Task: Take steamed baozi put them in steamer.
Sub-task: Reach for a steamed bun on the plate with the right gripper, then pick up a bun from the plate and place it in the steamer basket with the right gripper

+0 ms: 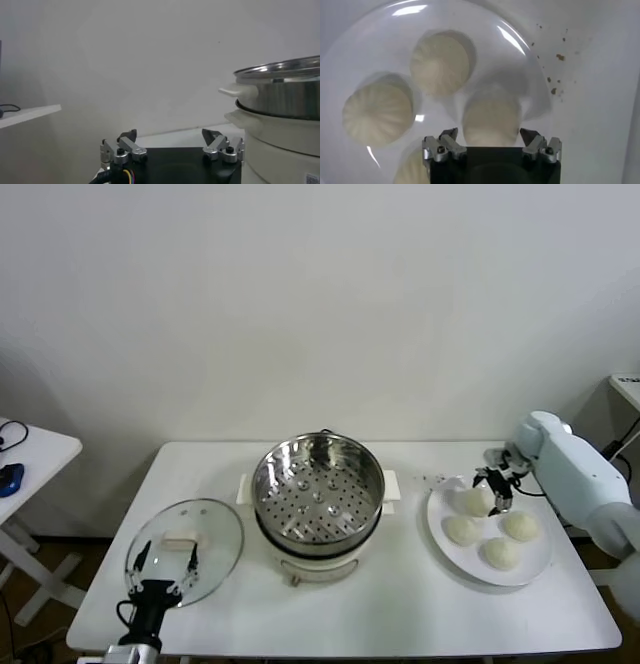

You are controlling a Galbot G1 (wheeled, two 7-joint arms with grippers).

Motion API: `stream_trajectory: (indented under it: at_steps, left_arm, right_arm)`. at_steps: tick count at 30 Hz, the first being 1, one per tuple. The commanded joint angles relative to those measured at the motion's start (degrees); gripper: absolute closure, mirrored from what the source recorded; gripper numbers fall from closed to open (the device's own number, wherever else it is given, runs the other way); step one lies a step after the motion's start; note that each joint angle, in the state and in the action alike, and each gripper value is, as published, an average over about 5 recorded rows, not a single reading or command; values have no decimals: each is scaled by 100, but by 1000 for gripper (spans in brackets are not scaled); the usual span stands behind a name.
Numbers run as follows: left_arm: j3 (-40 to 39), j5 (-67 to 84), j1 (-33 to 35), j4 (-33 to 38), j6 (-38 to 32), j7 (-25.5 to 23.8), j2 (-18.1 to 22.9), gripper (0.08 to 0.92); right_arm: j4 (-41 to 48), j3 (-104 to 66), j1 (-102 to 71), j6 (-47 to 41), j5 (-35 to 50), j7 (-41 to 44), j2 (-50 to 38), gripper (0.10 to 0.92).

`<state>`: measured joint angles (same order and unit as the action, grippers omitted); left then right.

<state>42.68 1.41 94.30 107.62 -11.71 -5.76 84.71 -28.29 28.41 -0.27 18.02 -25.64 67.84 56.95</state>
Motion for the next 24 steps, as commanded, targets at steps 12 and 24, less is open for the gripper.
stream_trajectory:
  at_steps: [12, 24]
  left_arm:
    - [19, 1, 41, 16, -15, 4, -4, 177]
    - [33, -19, 67, 50, -4, 3, 6, 177]
  right_arm:
    - [-1, -178, -16, 57, -96, -31, 55, 393]
    - [-1404, 1187, 950, 92, 1146, 109, -394, 389]
